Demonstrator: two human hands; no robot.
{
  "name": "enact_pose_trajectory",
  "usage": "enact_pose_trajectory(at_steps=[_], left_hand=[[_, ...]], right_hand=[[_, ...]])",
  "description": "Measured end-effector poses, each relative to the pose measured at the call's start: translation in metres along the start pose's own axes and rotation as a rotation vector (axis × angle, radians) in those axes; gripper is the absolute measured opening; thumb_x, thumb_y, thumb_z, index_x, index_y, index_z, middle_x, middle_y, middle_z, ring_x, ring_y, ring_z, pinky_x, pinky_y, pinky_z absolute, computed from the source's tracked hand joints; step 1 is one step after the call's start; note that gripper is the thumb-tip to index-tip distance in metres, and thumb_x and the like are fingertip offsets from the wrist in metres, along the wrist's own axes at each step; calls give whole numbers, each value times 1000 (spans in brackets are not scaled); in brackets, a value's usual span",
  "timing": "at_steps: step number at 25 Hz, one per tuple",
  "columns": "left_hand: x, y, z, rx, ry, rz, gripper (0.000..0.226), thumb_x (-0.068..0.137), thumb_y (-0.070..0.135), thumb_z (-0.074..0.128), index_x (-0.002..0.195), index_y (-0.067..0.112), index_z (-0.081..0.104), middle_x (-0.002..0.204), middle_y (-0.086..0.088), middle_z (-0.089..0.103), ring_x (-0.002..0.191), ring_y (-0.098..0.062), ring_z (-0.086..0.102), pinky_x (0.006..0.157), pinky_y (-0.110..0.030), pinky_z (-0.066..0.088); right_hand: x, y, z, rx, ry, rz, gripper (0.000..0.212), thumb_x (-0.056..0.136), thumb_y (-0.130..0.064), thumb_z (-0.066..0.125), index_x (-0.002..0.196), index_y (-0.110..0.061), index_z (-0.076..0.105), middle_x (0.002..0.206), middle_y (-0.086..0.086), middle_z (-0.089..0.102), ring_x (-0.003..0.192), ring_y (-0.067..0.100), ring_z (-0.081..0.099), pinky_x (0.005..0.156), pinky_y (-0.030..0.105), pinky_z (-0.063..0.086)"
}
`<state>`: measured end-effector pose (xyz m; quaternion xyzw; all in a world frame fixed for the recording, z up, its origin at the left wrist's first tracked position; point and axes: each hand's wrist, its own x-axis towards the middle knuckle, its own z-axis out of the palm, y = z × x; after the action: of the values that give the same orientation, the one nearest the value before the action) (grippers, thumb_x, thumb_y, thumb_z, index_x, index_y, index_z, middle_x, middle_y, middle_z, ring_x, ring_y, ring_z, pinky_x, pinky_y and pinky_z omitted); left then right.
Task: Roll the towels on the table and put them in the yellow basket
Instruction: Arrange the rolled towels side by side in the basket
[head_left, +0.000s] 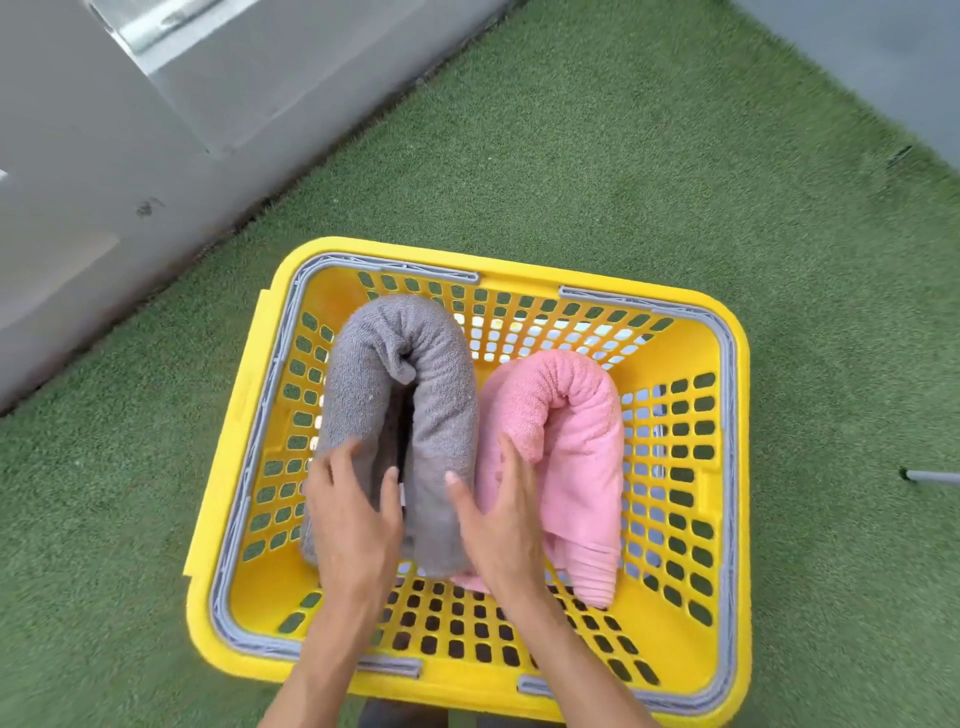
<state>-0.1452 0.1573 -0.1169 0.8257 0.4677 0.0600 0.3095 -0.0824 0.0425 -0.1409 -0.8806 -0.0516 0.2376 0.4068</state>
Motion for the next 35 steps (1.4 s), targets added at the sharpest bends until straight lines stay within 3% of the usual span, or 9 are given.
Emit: enact_pose_trajectory(at_steps=[4,9,13,16,21,23,26,31,35], left_hand=[[26,-28,9,242,-85,34,84,81,23,73,146,14,20,143,-20,28,128,-36,31,98,-50,44],[44,-43,29,318,-130,43,97,79,12,72,149,16,6,150,-24,17,133,-39,24,103,-50,40],[47,-47,33,340,-118,124,86,81,20,71,146,14,16,144,-21,27,127,-37,32,101,-47,42],[52,-51,28,79,-144,154,81,76,12,75,139,19,25,136,-15,30,117,-32,43,96,-42,46],[44,-48,33,41,-277,0,129,69,26,84,148,32,-17,142,-20,34,105,-37,58,79,-45,53],[44,-48,41,49,-289,-37,125,74,33,80,146,35,-22,119,-19,54,88,-35,62,71,-45,53],[55,-52,38,97,-259,-71,98,81,30,70,147,33,-4,90,-10,62,66,-26,59,58,-44,53],[50,-57,24,403,-200,21,101,75,4,72,148,21,4,101,-17,55,80,-34,57,59,-44,50],[51,-63,31,252,-268,49,110,78,17,75,149,28,-9,113,-21,49,80,-35,58,60,-45,52]], right_hand=[[-2,-6,54,22,-106,139,112,69,-47,75,150,-29,0,150,5,35,133,14,40,106,27,37],[15,-5,75,-76,9,238,112,65,-36,81,149,-20,9,125,15,59,105,31,61,79,33,48],[17,-14,81,-105,120,245,94,72,-45,75,145,-17,24,112,15,66,97,34,65,72,34,48],[15,-15,63,-213,208,185,68,82,-44,69,136,-14,41,108,12,68,96,30,65,69,27,40],[10,-7,52,-218,230,185,62,81,-40,70,132,-15,44,112,10,67,99,27,64,75,25,42],[8,2,52,-154,203,222,63,80,-38,70,132,-17,41,108,13,67,97,32,64,74,32,46],[7,9,42,-196,215,262,62,79,-37,71,130,-20,39,105,14,67,95,35,64,71,36,46],[0,9,44,-277,163,270,73,79,-34,71,137,-20,30,114,12,63,103,33,61,75,36,48],[7,9,58,-192,36,271,90,74,-30,76,143,-15,20,118,15,60,102,34,61,75,35,48]])
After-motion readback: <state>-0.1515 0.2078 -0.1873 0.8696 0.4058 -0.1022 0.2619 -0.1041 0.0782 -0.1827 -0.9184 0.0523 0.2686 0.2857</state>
